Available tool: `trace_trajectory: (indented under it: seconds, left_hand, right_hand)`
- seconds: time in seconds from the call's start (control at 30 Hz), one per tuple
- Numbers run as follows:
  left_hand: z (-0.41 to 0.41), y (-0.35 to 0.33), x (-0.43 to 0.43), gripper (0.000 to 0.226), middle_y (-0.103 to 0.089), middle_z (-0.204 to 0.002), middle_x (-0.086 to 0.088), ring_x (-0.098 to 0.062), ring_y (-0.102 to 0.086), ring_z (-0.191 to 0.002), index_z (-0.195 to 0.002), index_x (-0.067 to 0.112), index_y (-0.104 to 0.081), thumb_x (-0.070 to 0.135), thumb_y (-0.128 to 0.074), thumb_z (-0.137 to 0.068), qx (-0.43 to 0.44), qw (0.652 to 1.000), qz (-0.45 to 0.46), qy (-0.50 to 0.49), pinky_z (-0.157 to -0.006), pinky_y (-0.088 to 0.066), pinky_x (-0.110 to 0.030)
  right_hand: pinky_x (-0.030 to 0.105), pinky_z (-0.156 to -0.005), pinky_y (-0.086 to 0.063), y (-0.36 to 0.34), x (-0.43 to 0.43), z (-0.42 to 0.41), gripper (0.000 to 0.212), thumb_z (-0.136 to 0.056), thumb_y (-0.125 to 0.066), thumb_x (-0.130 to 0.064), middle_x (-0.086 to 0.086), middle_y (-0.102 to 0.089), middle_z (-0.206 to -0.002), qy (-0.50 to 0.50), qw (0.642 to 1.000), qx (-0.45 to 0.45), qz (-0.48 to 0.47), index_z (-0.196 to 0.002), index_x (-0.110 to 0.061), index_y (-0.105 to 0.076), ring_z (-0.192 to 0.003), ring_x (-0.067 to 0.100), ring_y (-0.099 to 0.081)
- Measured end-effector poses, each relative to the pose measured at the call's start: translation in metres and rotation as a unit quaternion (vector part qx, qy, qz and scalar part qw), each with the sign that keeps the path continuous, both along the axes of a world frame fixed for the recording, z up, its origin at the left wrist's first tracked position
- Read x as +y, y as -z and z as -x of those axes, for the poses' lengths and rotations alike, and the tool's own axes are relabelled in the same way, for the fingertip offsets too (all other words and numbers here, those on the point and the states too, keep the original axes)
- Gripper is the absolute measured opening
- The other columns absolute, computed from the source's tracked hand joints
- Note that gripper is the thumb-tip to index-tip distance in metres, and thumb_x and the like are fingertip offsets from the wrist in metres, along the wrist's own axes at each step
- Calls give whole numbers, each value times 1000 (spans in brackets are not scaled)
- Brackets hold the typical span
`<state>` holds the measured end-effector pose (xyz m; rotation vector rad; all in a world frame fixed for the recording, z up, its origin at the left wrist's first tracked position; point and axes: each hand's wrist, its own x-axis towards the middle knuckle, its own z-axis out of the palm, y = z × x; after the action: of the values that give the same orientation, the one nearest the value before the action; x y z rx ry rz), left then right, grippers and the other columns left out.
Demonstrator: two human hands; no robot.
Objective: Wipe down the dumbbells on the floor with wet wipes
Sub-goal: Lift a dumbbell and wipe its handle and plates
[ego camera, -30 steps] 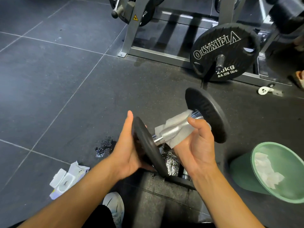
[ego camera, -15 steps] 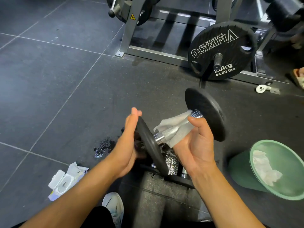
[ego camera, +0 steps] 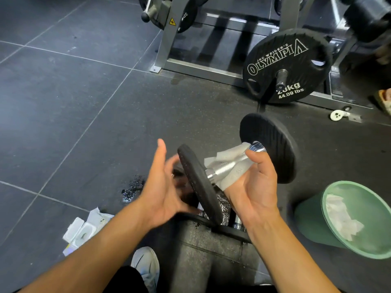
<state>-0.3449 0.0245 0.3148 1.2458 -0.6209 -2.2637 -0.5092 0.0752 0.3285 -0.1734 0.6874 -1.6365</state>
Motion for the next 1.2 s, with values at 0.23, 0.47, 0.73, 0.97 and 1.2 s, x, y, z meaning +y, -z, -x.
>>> trace_trajectory:
  seconds: [0.23,0.47,0.73,0.97,1.2]
  left_hand:
    - [13,-21,12,46,-75,-95,2,-19,-72,-91,-86,33,-78,70,-52,-90,19,992,127,18,-95,-52,-68]
    - [-3,2,1,44,-46,-141,10,-20,-46,-139,-131,52,-50,64,-53,-89,-161,851,498,-46,-115,-41,-51]
    - [11,0,13,76,-74,-118,-8,-31,-73,-107,-133,30,-52,79,-63,-77,21,1000,-9,-17,-85,-55,-69]
    - [-5,16,12,57,-43,-140,-8,-15,-48,-132,-137,32,-42,44,-64,-86,-156,787,594,-61,-112,-43,-36]
    - [6,-3,7,78,-73,-129,-9,-35,-69,-118,-132,28,-54,85,-55,-78,10,998,-62,15,-83,-52,-77]
  right_hand:
    - [55,-98,-46,1,-4,-2,23,-82,-57,-23,22,-67,-86,-35,999,9,-2,-81,-4,-70,-94,41,-64]
    - [55,-99,-44,11,-4,3,14,-80,-62,-20,13,-61,-86,-3,999,-17,-29,-91,-13,-59,-89,34,-65]
    - [49,-80,-52,9,-2,3,15,-83,-57,-22,12,-59,-83,-21,1000,-6,-12,-94,-12,-54,-80,30,-66]
    - [55,-96,-43,6,-3,4,20,-78,-65,-24,11,-59,-85,-10,1000,-4,-14,-93,-13,-56,-89,32,-63]
    - [47,-79,-53,6,-1,2,9,-88,-54,-23,8,-57,-80,-18,1000,-17,-11,-92,-15,-53,-77,27,-65]
